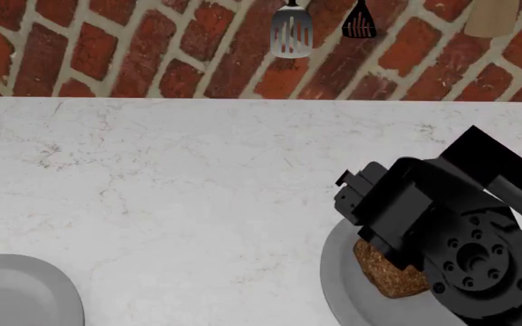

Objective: Place all breads on the cutting board.

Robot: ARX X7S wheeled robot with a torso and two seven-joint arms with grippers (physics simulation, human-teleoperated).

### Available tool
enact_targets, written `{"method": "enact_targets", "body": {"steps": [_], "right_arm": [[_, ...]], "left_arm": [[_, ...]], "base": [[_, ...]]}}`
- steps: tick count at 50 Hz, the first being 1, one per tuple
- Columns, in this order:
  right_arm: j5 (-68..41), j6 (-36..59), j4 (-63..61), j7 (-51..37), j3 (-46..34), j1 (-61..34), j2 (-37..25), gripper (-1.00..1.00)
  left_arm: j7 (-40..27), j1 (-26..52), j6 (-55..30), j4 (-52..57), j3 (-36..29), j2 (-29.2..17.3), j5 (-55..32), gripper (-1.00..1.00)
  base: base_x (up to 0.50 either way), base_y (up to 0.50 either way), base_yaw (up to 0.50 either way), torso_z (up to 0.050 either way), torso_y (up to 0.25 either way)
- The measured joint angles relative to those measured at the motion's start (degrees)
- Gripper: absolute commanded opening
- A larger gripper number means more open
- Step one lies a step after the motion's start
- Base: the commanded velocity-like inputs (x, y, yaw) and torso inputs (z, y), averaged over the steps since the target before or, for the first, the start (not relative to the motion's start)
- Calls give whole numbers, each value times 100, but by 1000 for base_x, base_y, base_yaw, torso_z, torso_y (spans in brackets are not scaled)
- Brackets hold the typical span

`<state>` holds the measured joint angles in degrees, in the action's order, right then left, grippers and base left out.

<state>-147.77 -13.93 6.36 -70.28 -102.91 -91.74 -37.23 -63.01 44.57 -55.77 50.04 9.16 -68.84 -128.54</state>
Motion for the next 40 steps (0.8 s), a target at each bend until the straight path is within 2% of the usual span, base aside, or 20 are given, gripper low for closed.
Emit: {"method": "enact_targets", "body": {"steps": [16,17,30,40], "right_arm": [[-73,-23,272,102,9,85,89,100],[-74,-29,279,97,6,87,93,-100],[-3,-298,135,18,-8,126,75,-100],[382,-497,-339,-259,-67,-116,-159,-100]], "left_arm": [[-36,-22,43,26,51,-41,-78,-100],[-39,-19,49,26,51,-47,-86,-100],[-87,29,117,34,28,-107,-176,-100],[-187,370,249,40,-261,-222,-337,-100]], "base": [[1,0,1,0,0],[13,0,0,0,0],[1,0,0,0,0],[0,0,0,0,0]]}}
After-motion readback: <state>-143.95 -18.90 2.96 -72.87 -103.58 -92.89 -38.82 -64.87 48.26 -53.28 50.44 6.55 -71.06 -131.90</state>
